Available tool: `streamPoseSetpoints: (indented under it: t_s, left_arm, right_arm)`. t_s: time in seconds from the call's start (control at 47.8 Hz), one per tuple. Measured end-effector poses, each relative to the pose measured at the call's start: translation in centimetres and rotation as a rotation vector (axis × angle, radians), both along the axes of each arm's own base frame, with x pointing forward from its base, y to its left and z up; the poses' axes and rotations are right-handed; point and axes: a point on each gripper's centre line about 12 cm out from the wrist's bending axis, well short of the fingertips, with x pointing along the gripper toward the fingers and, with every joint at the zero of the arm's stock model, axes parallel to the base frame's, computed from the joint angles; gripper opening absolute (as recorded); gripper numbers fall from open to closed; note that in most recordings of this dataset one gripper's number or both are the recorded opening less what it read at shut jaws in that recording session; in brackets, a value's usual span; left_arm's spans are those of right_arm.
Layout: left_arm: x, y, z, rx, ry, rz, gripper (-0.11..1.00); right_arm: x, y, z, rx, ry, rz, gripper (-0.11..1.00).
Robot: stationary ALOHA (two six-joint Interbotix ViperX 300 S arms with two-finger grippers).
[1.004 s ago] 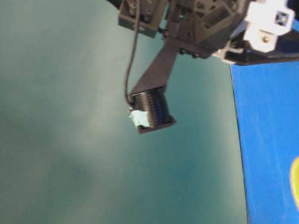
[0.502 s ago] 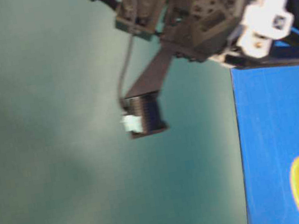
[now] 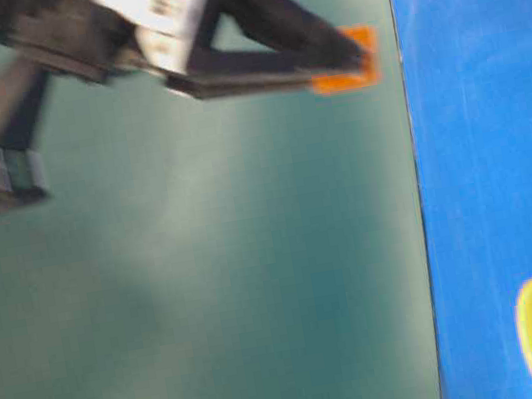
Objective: Move the block forward with right arm.
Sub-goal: 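Carry the held orange cube with the right gripper toward the front-right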
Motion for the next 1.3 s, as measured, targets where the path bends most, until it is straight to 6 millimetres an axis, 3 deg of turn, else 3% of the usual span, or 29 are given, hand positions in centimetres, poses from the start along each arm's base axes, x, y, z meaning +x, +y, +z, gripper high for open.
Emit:
streamPoseSetpoints:
  t_s: [0.188, 0.439, 0.774, 1.297]
  left_arm:
    - [0.0, 0.0, 0.0, 0.002, 0.000, 0.000, 0.01]
    - [0.0, 0.0, 0.0, 0.000, 0.000, 0.002, 0.01]
    - [0.0, 0.0, -0.1, 0.000, 0.005, 0.000, 0.01]
    - [0.0, 0.0, -0.1, 0.000, 0.009, 0.000, 0.01]
  right_arm:
    - [-1.1, 0.9, 3.2, 0.001, -0.035, 0.026, 0.40]
    - [-1.9, 4.3, 5.8, 0.008, -0.053, 0.118, 0.40]
    - [-2.6, 9.6, 7.7, 0.044, -0.082, 0.232, 0.40]
    - [-3.1, 15.3, 8.9, 0.100, -0.103, 0.328, 0.40]
